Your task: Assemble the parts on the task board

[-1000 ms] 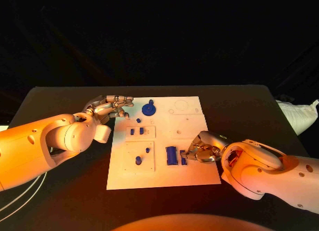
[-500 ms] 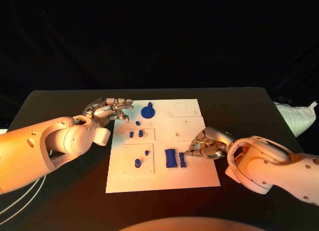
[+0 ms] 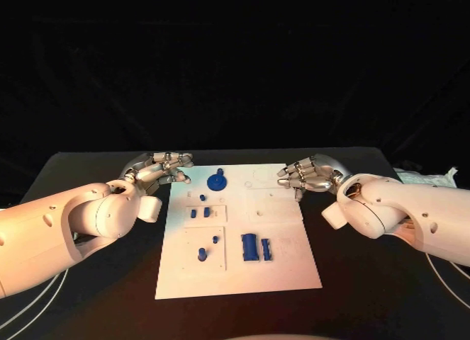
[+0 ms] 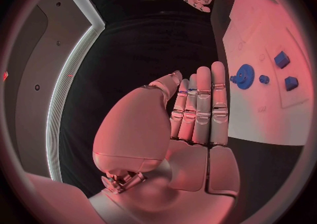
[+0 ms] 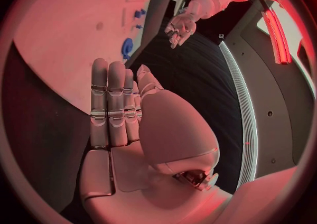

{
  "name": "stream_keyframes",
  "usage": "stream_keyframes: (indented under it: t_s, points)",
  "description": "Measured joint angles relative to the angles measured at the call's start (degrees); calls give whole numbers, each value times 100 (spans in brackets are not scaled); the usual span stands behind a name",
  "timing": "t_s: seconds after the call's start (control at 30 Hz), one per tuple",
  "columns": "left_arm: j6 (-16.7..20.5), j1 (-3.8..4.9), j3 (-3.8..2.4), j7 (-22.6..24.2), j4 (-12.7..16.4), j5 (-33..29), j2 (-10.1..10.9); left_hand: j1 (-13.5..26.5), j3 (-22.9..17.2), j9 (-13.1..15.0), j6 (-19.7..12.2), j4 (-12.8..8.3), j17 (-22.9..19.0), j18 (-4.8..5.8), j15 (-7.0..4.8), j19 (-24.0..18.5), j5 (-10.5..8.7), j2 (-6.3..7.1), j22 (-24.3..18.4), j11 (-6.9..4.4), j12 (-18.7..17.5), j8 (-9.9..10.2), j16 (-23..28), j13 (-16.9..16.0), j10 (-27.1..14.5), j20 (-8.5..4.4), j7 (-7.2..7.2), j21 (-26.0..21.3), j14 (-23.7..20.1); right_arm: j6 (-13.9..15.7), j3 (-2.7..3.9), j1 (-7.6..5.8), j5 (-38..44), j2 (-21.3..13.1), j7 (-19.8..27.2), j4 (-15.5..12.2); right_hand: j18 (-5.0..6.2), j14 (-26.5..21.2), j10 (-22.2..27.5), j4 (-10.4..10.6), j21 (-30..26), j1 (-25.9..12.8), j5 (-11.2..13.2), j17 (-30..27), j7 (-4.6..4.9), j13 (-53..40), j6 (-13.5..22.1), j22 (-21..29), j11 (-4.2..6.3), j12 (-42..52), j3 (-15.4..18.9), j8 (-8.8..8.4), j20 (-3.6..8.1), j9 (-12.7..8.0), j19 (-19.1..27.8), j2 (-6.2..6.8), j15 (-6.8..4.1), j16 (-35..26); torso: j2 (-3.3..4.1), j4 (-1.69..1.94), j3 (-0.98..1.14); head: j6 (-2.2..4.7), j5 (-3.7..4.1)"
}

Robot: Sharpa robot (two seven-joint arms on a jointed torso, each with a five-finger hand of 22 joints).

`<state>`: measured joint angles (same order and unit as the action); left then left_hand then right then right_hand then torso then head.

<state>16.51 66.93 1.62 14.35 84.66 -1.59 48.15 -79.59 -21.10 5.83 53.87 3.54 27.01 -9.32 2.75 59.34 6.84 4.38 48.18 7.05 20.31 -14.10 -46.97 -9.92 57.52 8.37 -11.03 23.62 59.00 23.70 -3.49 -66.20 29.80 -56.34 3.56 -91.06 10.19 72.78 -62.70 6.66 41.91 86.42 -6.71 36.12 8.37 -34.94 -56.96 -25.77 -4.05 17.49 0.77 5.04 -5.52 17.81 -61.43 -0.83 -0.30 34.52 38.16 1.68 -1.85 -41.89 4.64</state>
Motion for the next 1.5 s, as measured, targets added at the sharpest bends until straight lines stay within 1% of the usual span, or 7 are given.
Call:
stream_keyframes:
  t_s: [0.3,0.4,0.6,0.93,1.2,1.33,1.5]
  points:
    - [118,0,-5,287,-537,-214,-309,-21,-43,-165,-254,119,-1071,0,386,-1157,0,21,-1177,177,-480,108,2314,484,-178,406,-90,-1399,-421,-331,73,-57,-1578,810,1106,1395,0,-1021,27,-97,-2131,166,105,-1657,163,1978,186,1365,-345,-1173,-214,-130,-548,-440,760,-36,566,-2469,-225,-10,-13,349,5]
    - [143,1,-8,372,-755,-258,-446,-42,-43,-201,-271,119,-1350,-59,505,-1345,0,35,-1580,235,-681,169,2960,622,-235,593,-74,-1741,-481,-422,85,-58,-1868,1058,1313,1785,-1,-960,-21,-182,-2591,134,105,-2118,185,2518,210,1699,-389,-1295,-330,-130,-677,-652,621,-69,627,-2863,-287,-13,-13,416,1]
    - [171,3,-14,531,-1123,-327,-725,-142,-114,-213,-293,46,-1663,-58,581,-1520,0,-20,-2006,274,-935,269,3531,642,-312,682,-74,-1967,-568,-615,95,-36,-2232,1324,1587,2236,-1,-605,-143,-369,-2818,73,105,-2481,236,2968,159,1918,-367,-1319,-516,-130,-591,-844,218,-128,568,-3006,-373,-1,3,523,10]
    - [359,-130,-30,540,-832,-308,-632,2378,566,-498,-1876,-262,-1996,137,322,-2907,-321,-339,-2895,-18,-1283,636,3907,912,-2011,213,285,-2252,-2232,-403,139,75,-2275,1272,1600,1865,-229,-2693,1869,-618,-3264,-2684,540,-2850,-106,3381,1893,2314,-79,-1639,-193,-396,-219,-1148,2071,28,149,-3347,-453,-43,47,591,-148]
    - [1158,-435,-108,793,-76,-193,-473,3981,1010,-552,-2882,-327,-2293,264,-54,-3778,-575,-413,-3446,-326,-1528,861,4140,970,-3084,-87,521,-2327,-3287,418,260,368,-2479,1215,1865,899,-404,-4001,3125,-661,-3528,-4381,619,-3069,-359,3463,2977,2509,278,-1709,-136,-463,3,-1497,3232,68,61,-3413,-642,-137,154,732,-430]
    - [1688,-574,-133,985,248,-111,-403,4617,1184,-562,-3269,-342,-2493,355,-164,-4122,-621,-427,-3668,-513,-1769,1104,4367,978,-3508,-208,735,-2327,-3704,950,306,498,-2624,1197,2067,471,-404,-4526,3633,-650,-3637,-5061,619,-3310,-593,3474,3409,2541,346,-1714,-117,-463,249,-1640,3696,76,45,-3413,-676,-156,172,747,-458]
    - [2231,-667,-152,1189,471,-19,-351,5221,1354,-567,-3663,-352,-2608,498,-223,-4450,-648,-434,-3876,-616,-1909,1271,4545,982,-3916,-376,923,-2327,-4101,1503,339,586,-2787,1171,2279,180,-664,-5020,4107,-650,-3910,-5706,641,-3476,-727,3481,3824,2557,375,-1714,-116,-462,411,-1717,4139,79,36,-3413,-691,-165,180,750,-463]
